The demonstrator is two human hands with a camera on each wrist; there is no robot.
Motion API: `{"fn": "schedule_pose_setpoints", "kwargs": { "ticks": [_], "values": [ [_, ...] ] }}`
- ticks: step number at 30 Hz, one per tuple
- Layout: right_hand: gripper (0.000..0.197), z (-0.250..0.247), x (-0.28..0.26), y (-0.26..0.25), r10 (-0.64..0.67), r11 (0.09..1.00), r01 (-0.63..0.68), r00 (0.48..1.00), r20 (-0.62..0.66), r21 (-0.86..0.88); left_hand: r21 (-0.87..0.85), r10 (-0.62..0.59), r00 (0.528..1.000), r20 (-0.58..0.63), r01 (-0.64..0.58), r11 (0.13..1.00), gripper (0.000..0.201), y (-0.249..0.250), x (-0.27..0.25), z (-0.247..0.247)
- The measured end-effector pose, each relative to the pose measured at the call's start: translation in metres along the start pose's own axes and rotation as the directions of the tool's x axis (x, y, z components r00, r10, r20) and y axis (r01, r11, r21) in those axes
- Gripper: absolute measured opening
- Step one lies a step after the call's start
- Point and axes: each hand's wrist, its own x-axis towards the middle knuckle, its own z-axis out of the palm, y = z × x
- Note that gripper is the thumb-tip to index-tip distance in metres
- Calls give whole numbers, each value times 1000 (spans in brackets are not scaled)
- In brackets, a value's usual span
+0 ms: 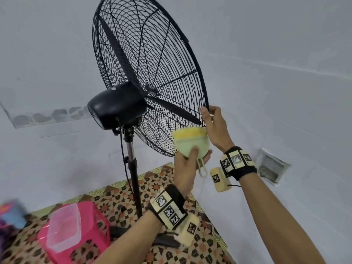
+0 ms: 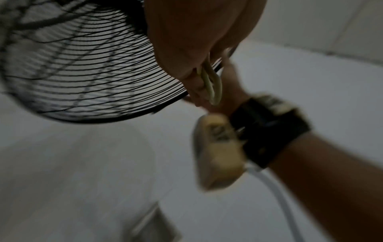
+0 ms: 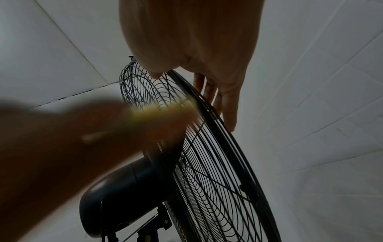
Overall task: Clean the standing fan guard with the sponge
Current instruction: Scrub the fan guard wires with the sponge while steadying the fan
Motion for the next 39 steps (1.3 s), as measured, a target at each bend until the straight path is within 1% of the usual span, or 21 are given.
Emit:
{"fn": "schedule_pose_setpoints", "kwargs": {
  "ticks": [3, 7, 9, 11, 13, 15, 17, 19, 21, 23, 24, 26, 28, 29, 30, 33, 35, 36, 37, 39],
  "values": [
    [45, 0, 0, -1, 5, 1000, -5, 1000, 9, 1, 10, 62, 998, 10, -62, 998, 30, 7, 10, 7],
    [42, -1, 0, -1, 9, 1000, -9, 1000, 20, -1, 93, 61, 998, -13, -59, 994, 35, -18, 8, -13],
    [42, -2, -1, -2, 14, 1000, -15, 1000, 23, 8, 151, 41, 999, -23, -37, 988, 32, -34, 9, -25],
    [44, -1, -1, -3, 12, 1000, -12, 1000, 23, 16, 186, -8, 998, -58, 18, 982, 27, -46, 10, -37],
    [45, 0, -1, -4, 10, 1000, -10, 1000, 22, 22, 208, -60, 993, -98, 79, 975, 21, -57, 11, -49],
    [46, 2, -1, -3, 8, 1000, -8, 1000, 17, 22, 213, -93, 987, -133, 120, 970, 20, -64, 10, -56],
    [43, 3, -3, -1, -5, 1000, 5, 1000, 12, 6, 199, -88, 989, -117, 110, 974, 23, -61, 7, -53],
    [42, 2, -3, 2, -13, 1000, 13, 1000, 6, -2, 173, -53, 998, -37, 59, 983, 26, -48, 6, -40],
    [46, 2, -3, 3, -18, 1000, 18, 1000, -1, -4, 146, -8, 1000, 13, 6, 989, 29, -34, 7, -28],
    [49, 2, -1, 2, -28, 999, 28, 1000, -2, -16, 86, 4, 1000, 15, -5, 996, 30, -30, 9, -22],
    [49, 2, 0, 2, -32, 999, 32, 999, 0, -18, 68, -9, 1000, 0, 9, 998, 29, -33, 10, -23],
    [46, 3, 1, 1, -34, 999, 34, 999, 2, -11, 58, -79, 995, -64, 83, 995, 26, -47, 10, -33],
    [46, 3, 1, 4, -32, 999, 32, 999, 2, -5, 12, -189, 968, -163, 194, 981, 23, -61, 11, -46],
    [47, 3, 0, 5, -33, 999, 33, 999, 2, -7, -6, -222, 957, -186, 225, 974, 21, -64, 11, -50],
    [47, 3, -1, 6, -37, 999, 37, 999, 3, -15, -7, -225, 957, -182, 227, 974, 18, -62, 10, -51],
    [48, 3, 1, 8, -47, 998, 47, 999, -1, -36, -28, -149, 987, -62, 148, 989, 18, -42, 8, -32],
    [47, 5, 3, 9, -46, 998, 46, 999, -17, -39, -47, -89, 996, 10, 89, 995, 20, -31, 8, -22],
    [46, 6, 5, 8, -47, 998, 45, 999, -27, -40, -36, -76, 997, 20, 76, 996, 21, -30, 10, -20],
    [46, 8, 6, 7, -48, 998, 46, 998, -36, -37, -24, -78, 997, 6, 79, 997, 20, -32, 14, -22],
    [45, 9, 7, 8, -51, 998, 49, 998, -47, -38, -11, -154, 985, -79, 154, 988, 18, -43, 17, -36]
  ]
}}
